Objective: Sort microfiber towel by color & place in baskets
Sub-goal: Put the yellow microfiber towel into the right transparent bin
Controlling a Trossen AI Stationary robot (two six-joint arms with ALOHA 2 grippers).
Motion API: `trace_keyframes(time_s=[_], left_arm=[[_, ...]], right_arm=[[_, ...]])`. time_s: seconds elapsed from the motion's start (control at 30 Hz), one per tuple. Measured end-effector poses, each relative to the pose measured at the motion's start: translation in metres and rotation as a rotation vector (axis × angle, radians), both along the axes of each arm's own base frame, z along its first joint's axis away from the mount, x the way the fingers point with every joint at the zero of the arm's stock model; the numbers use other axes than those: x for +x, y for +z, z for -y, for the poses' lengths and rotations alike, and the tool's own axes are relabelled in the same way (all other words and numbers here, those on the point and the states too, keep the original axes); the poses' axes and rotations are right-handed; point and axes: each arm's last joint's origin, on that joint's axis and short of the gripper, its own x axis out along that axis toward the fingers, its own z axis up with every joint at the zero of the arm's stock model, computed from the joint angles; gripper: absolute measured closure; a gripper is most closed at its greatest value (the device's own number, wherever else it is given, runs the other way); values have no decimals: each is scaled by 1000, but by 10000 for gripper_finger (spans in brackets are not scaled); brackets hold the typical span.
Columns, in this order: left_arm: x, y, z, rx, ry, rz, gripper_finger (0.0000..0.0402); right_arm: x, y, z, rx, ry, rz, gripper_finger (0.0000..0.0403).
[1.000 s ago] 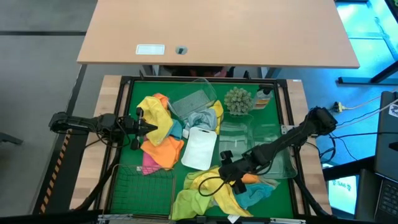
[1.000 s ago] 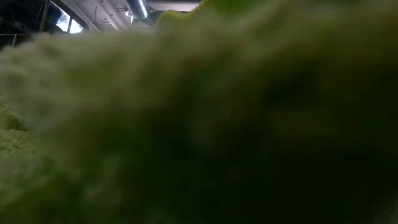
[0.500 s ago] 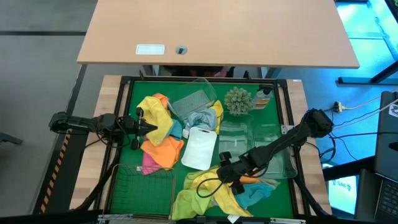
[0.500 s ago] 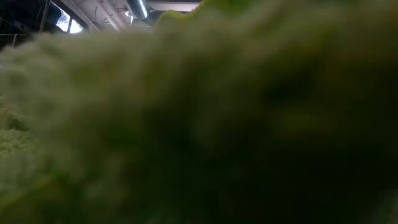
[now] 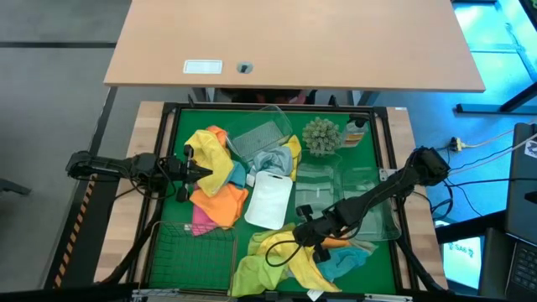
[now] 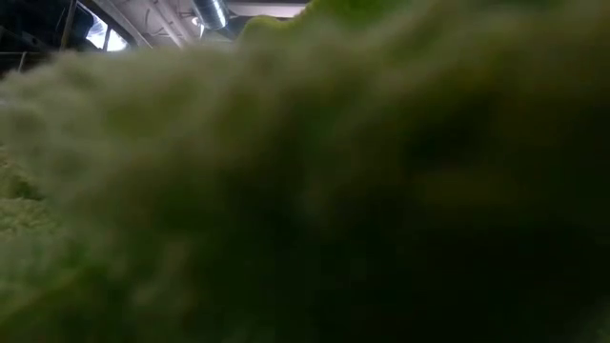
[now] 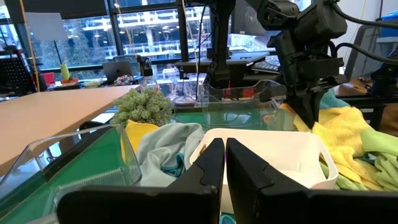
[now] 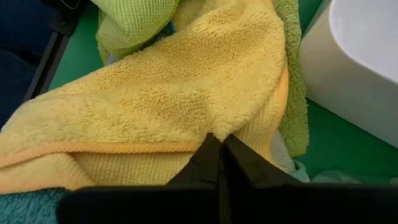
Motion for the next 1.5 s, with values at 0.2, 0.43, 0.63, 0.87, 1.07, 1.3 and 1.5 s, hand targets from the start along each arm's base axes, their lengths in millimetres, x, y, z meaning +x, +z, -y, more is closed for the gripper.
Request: trace_keyframes(time_s=[0.2,0.43,0.63,0.87,1.07,1.3,1.5], left_arm=[[0,0,0,0,0,0,388],[0,0,0,0,-1,0,388],[0,0,0,0,0,-1,388],[0,0,0,0,2,-2,388],[0,0,0,0,2,-2,388],[0,0,0,0,2,-1,388],[0,0,0,0,2,-1,388]], right_arm=[[4,16,-2,13,-1,24,393],[5,66,-2,12,-7,76,393],[-8,127,6,29,-3,158,397],[-40,180,26,3,-44,176,399],[-78,210,51,-37,-180,175,401],[-125,230,78,16,-305,159,401],[-169,239,103,104,-458,80,401]])
